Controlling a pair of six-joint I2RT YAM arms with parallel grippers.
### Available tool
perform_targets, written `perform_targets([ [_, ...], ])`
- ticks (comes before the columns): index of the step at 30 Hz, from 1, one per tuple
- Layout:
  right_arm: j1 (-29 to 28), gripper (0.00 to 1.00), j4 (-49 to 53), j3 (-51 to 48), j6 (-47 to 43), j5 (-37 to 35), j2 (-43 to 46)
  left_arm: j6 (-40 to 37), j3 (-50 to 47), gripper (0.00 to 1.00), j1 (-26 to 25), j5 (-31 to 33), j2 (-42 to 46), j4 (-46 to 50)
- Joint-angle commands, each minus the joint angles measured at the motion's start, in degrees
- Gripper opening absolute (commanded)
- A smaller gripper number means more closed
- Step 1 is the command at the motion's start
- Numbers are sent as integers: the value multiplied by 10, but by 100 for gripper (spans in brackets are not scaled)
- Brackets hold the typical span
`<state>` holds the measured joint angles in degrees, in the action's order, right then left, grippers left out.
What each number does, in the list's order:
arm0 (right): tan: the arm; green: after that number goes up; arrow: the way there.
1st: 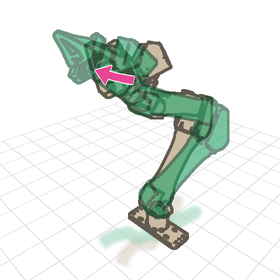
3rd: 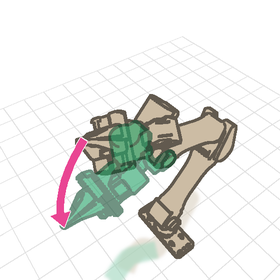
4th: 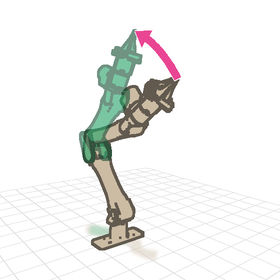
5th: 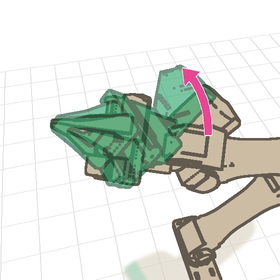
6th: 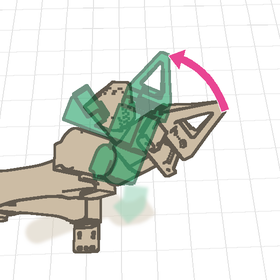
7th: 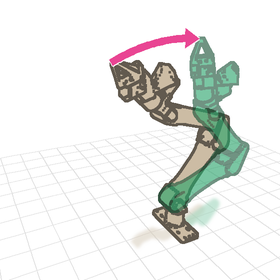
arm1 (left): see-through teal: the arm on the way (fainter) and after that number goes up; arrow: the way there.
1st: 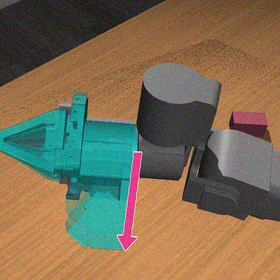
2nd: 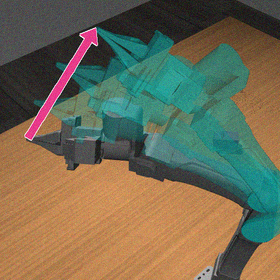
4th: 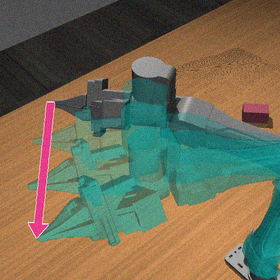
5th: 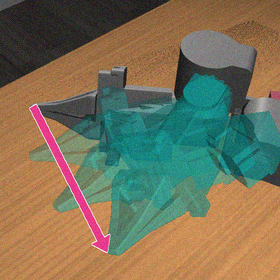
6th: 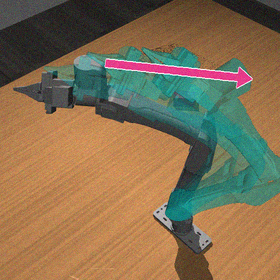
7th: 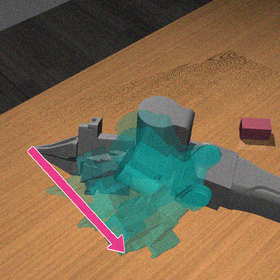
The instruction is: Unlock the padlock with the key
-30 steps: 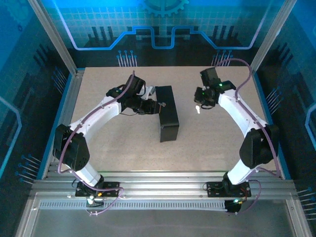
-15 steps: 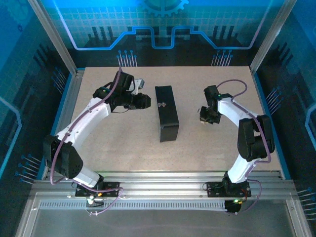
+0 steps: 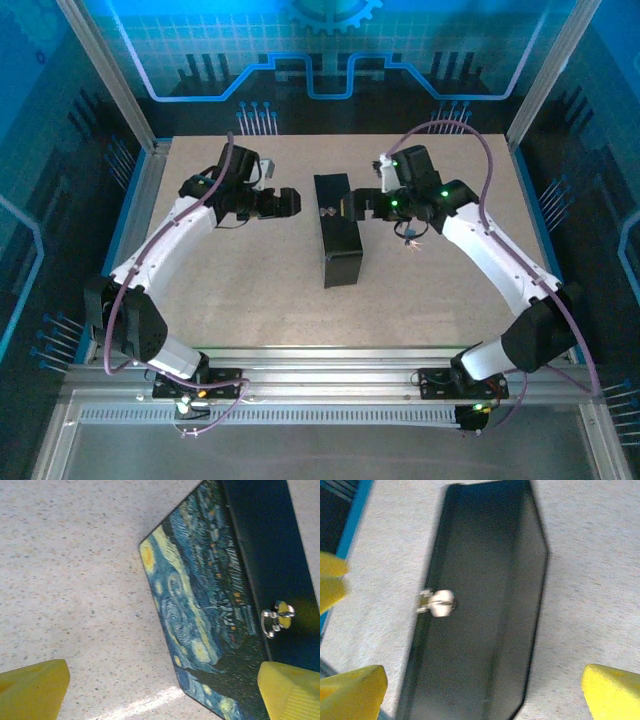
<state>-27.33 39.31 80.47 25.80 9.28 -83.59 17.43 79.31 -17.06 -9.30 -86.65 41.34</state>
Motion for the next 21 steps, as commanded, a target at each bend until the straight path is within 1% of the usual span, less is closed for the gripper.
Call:
perform_targets([
  [1,-39,100,62,36,-8,-15,-35,-19,2,99,13,46,9,25],
  [3,-63,100,96,60,-11,-43,-63,-25,8,99,16,75,8,34],
  [5,-84,100,121,80,-16,-77,-89,-30,10,99,19,88,9,38],
  [11,-132,100,150,120,-22,-130,-133,-25,-13,99,21,74,11,20],
  [16,-140,100,191,141,-6,-157,-166,-19,-32,99,21,62,11,11],
  [21,-143,100,222,150,9,-184,-188,-25,-34,99,21,69,18,13],
])
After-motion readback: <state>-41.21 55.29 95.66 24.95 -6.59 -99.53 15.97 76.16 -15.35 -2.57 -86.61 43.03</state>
